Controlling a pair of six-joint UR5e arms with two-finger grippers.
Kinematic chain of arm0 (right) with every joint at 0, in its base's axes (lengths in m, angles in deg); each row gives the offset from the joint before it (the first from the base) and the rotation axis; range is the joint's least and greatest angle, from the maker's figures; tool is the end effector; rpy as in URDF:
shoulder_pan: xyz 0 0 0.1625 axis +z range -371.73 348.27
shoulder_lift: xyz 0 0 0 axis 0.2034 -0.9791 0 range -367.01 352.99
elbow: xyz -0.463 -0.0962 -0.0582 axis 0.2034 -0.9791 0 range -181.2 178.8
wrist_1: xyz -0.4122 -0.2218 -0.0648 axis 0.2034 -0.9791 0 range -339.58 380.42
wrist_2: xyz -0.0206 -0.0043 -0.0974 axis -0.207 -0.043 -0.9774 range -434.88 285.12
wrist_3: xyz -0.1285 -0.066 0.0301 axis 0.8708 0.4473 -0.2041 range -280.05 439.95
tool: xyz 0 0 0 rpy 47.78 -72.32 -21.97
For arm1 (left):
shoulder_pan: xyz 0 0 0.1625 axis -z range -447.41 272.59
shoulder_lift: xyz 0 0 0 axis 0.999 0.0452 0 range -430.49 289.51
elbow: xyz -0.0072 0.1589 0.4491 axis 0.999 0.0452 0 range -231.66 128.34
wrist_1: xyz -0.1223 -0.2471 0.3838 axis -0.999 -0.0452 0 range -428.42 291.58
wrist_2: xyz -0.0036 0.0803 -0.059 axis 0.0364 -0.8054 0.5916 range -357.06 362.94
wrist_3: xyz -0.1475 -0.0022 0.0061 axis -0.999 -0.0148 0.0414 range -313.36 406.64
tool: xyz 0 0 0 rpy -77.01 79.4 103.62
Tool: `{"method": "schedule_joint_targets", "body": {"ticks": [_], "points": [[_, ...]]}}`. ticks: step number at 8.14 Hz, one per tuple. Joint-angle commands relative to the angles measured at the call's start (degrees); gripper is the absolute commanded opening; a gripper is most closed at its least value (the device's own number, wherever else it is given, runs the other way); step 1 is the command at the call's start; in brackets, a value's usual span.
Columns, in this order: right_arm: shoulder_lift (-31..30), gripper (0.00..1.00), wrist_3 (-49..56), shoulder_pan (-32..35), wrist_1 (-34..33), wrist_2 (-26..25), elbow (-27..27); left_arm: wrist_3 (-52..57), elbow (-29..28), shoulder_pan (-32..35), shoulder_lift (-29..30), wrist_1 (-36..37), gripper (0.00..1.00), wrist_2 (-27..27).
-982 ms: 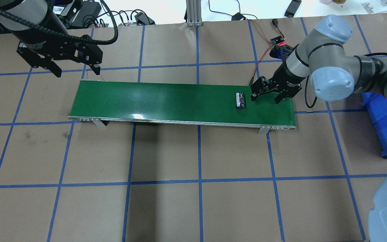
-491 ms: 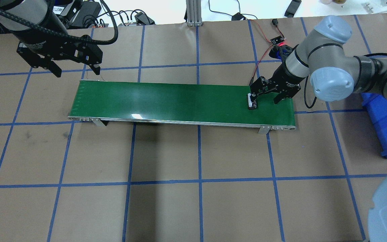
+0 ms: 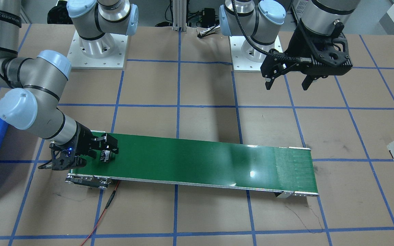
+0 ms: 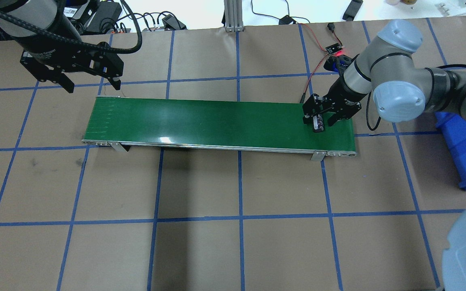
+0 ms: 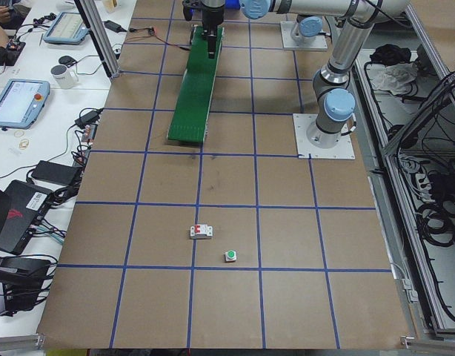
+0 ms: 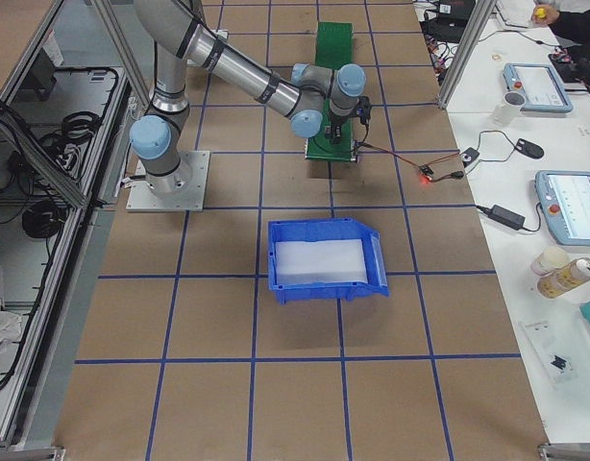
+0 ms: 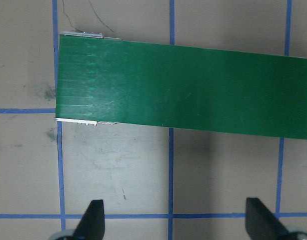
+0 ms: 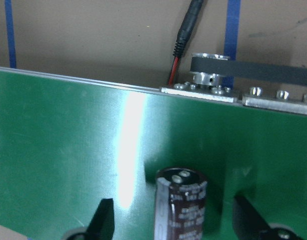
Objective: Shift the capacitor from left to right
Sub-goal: 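Close the right gripper on the capacitor and lift it off the belt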
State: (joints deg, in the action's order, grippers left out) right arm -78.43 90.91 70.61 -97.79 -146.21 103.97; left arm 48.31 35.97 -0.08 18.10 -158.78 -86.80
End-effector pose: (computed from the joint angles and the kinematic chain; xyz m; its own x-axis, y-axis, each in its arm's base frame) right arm 0.0971 -0.6330 0.2134 -0.9430 -0.0336 -0.3312 -0.0476 0.9983 0.0343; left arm -0.1083 -0.5547 0.5272 -0.9998 -0.0173 0.0028 -0.0175 0.9981 -0.0598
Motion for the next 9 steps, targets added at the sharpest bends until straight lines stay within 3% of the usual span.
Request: {"method": "schedule_joint_targets", "body": {"ticks": [1,2,4,6,7,9], "points": [[-0.03,0.08,0.55,-0.08,0.09,-2.3,-0.23,0.0,0.0,0.03,0.0,0.0,1.0,0.01],[-0.21,0.0,0.29,-0.08,0.26,-4.41,-1.01,0.0,0.0,0.03,0.0,0.0,1.0,0.01],[-0.74,0.0,-0.33,-0.08,1.22,-6.36,-1.46,0.0,0.0,0.03,0.0,0.0,1.0,0.01],[-1.09,0.0,0.63,-0.68,6.9,-11.78,-7.83,0.0,0.0,0.03,0.0,0.0,1.0,0.01],[-1.87,0.0,3.25,-1.47,11.47,-15.38,-11.27,0.0,0.09,0.03,0.0,0.0,1.0,0.01],[-4.94,0.0,12.45,-4.98,11.78,-19.53,-12.35,0.0,0.09,0.03,0.0,0.0,1.0,0.01]]}}
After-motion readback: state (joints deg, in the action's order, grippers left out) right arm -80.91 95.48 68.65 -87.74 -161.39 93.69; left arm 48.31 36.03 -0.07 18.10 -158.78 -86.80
